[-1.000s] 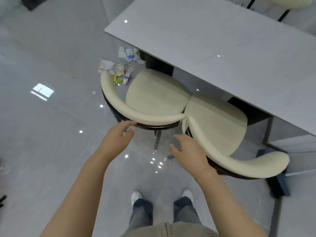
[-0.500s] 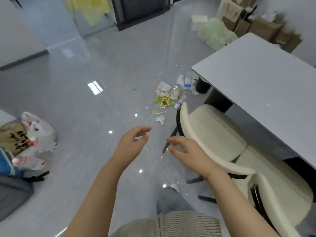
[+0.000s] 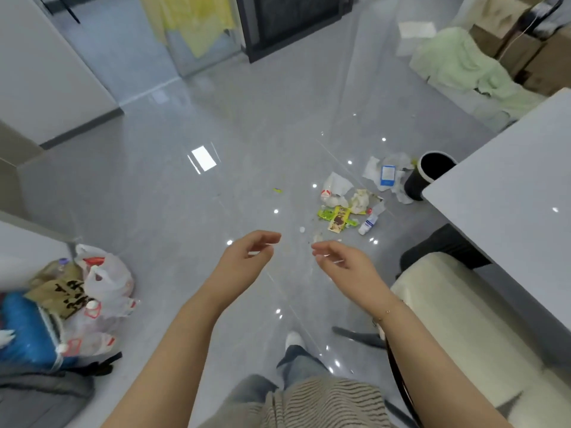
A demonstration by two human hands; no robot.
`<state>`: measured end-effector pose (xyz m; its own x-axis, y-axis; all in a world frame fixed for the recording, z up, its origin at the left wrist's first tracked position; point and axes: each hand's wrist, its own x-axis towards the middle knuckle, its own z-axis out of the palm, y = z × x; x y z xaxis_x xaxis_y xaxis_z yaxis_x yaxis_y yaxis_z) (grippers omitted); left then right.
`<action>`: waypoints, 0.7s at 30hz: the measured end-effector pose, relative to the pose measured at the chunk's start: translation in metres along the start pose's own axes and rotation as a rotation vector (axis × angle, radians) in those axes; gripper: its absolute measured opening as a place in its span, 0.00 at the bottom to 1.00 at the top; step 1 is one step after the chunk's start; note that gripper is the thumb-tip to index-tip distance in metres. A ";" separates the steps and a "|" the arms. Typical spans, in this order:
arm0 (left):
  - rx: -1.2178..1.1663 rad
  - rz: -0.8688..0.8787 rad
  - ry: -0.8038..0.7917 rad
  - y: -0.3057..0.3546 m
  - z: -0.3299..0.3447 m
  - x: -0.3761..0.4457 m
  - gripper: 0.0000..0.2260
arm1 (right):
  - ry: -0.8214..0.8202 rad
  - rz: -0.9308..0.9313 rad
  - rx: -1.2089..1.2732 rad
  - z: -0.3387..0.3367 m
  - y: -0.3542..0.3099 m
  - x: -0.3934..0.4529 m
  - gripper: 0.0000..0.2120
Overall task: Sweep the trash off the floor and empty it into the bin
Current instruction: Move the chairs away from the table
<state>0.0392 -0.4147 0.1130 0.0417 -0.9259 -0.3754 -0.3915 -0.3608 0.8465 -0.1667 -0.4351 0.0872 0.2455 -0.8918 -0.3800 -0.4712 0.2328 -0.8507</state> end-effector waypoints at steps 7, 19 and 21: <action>0.011 -0.046 0.020 0.019 -0.065 0.140 0.12 | 0.019 0.031 0.051 -0.008 -0.058 0.148 0.09; 0.001 0.068 -0.133 0.095 -0.191 0.455 0.13 | 0.215 0.128 0.150 -0.023 -0.181 0.433 0.10; -0.010 0.069 -0.174 0.112 -0.200 0.497 0.13 | 0.260 0.132 0.169 -0.032 -0.200 0.469 0.11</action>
<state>0.1996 -0.9375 0.0969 -0.1451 -0.9155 -0.3753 -0.3792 -0.2989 0.8757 0.0153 -0.9122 0.0906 -0.0433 -0.9136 -0.4043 -0.3317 0.3949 -0.8568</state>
